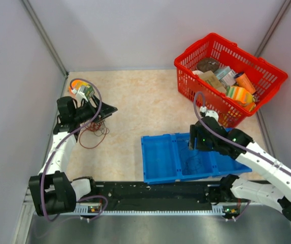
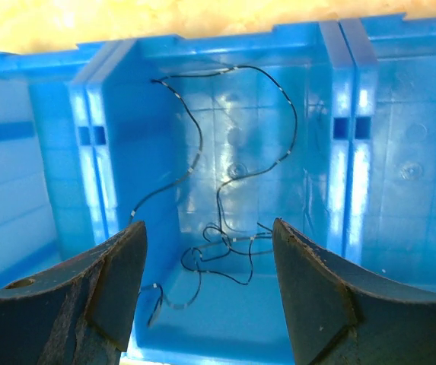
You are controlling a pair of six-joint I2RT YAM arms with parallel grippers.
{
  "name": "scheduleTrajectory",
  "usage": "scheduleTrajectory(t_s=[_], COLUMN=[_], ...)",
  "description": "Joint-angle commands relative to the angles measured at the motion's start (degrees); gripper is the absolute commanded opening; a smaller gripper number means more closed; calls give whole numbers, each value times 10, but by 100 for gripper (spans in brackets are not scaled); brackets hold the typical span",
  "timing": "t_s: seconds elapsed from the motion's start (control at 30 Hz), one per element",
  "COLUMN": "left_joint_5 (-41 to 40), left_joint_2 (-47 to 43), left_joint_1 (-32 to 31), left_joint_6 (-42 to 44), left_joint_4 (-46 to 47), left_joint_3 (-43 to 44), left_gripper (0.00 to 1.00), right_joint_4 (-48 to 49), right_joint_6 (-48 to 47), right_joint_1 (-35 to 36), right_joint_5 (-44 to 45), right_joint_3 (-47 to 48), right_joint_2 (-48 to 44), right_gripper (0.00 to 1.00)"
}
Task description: Untangle the cables
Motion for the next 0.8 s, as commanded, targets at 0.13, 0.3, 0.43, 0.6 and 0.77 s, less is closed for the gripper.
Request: scheduleTrajectory(t_s=[0.13, 0.3, 0.43, 0.6, 0.77], left_joint_5=[3, -12, -40, -69, -143], left_joint_2=[-11, 6, 6, -3, -33], left_joint_1=[4, 4, 4, 3, 4], left_joint_6=[-1, 4, 12, 35, 41], left_joint_4=[32, 24, 4, -33, -89], left_joint_3=[-6, -5, -4, 14, 22], left_gripper=[70, 69, 66, 66, 75], right_joint_4=[50, 118, 140, 169, 101], right_joint_6=[7, 21, 20, 19, 15], right_joint_1=[2, 4, 4, 4, 4], right_joint_5=[-72, -99, -98, -101, -36], right_joint_3=[-29, -138, -180, -202, -143], right_joint_2=[-52, -72, -75, -72, -74], right_gripper=[63, 56, 51, 47, 46])
